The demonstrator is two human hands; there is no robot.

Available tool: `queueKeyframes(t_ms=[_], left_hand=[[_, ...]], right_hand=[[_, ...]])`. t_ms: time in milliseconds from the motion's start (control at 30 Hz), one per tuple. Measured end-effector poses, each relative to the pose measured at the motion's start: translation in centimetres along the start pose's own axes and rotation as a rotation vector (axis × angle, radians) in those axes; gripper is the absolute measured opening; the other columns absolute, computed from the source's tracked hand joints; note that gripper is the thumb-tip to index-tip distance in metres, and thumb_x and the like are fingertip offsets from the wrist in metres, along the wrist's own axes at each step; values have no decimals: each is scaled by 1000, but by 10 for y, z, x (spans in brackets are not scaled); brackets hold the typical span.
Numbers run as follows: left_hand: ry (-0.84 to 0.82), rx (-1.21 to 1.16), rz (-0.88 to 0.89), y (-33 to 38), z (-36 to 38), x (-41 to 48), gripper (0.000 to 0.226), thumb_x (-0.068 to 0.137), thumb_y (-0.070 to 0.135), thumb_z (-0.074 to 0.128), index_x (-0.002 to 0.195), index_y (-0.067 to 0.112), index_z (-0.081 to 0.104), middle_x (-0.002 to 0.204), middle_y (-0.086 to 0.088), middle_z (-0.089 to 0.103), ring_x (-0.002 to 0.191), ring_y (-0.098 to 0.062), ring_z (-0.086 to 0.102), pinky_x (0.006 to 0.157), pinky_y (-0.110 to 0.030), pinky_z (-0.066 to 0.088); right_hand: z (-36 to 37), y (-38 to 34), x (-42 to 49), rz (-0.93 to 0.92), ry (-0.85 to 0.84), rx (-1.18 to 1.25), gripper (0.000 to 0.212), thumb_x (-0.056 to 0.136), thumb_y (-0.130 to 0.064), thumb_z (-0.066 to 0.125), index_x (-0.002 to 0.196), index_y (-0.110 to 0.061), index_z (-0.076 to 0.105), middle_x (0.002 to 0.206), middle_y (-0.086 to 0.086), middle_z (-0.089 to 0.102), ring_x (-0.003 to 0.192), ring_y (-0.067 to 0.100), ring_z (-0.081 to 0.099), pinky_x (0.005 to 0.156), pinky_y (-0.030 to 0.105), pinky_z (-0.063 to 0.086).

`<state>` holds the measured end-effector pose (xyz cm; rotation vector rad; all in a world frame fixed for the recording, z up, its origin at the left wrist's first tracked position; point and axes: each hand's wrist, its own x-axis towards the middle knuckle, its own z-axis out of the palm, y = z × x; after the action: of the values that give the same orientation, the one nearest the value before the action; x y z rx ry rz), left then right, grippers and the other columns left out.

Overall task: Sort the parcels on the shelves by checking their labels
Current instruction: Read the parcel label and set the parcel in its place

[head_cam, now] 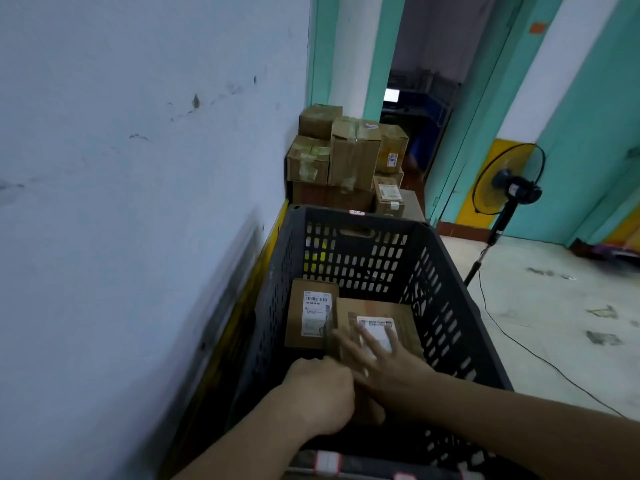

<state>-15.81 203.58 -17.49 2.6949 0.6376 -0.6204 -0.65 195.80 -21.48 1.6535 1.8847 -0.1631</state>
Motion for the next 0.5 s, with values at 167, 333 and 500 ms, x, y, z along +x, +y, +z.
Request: queueKeyframes(t_ms=[167,333,500], left_hand=[[156,46,-50,-4,0,-1,30,105,24,36,124,11,56,120,-11,65,103,-30,63,75,-37,36],[248,7,-31,-5,5,1,28,107,31,32,111,16,54,113,-8,67,98,-31,65,70,-36,38],[276,-36,-19,-2,9,1,31,107,34,31,107,16,56,109,-7,68,96,-31,65,69,-36,36]], right_hand=[[21,-5,23,-62,75,-84,92,91,-50,62,159,-18,9,166,21,3,144,58,-5,99,78,38],[9,34,13,8,-3,62,106,85,-65,62,159,-24,-3,167,14,-13,152,44,-12,118,68,19],[-14,62,35,39,-80,69,97,88,-46,68,159,-28,5,169,3,-8,153,40,-11,117,64,29]])
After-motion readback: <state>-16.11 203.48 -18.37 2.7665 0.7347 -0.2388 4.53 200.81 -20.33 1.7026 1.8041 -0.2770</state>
